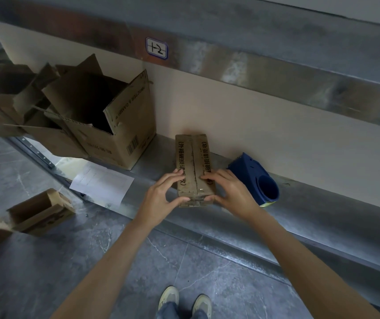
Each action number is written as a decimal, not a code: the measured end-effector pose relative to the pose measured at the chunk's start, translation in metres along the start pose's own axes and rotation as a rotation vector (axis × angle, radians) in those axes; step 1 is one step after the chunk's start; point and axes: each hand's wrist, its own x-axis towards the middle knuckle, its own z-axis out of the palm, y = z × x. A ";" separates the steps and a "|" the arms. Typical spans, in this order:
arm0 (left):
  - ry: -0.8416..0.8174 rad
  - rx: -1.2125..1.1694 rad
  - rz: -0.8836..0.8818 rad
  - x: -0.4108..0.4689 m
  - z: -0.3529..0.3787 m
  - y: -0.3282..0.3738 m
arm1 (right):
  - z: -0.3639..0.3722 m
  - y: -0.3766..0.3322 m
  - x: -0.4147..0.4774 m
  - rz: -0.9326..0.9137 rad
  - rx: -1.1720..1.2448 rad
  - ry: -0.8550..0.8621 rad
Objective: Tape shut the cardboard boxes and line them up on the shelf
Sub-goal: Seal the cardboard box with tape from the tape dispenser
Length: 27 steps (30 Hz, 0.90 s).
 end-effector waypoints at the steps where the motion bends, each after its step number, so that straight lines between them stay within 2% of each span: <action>1: -0.001 -0.004 -0.006 0.000 0.000 0.001 | -0.001 -0.001 0.000 -0.002 0.004 0.003; 6: -0.012 -0.016 -0.004 -0.001 -0.009 -0.002 | -0.003 -0.004 0.003 -0.009 0.010 -0.061; 10: 0.068 -0.007 -0.047 -0.010 -0.020 -0.009 | -0.004 -0.009 0.010 -0.061 -0.074 -0.116; 19: 0.272 0.066 -0.173 -0.019 -0.023 -0.015 | 0.009 -0.036 0.034 -0.056 -0.096 -0.055; 24: 0.324 -0.032 -0.320 -0.013 -0.013 -0.007 | 0.019 -0.047 0.041 -0.046 -0.139 -0.007; 27: 0.333 -0.056 -0.351 -0.007 -0.006 -0.002 | 0.017 -0.044 0.044 -0.017 -0.115 -0.010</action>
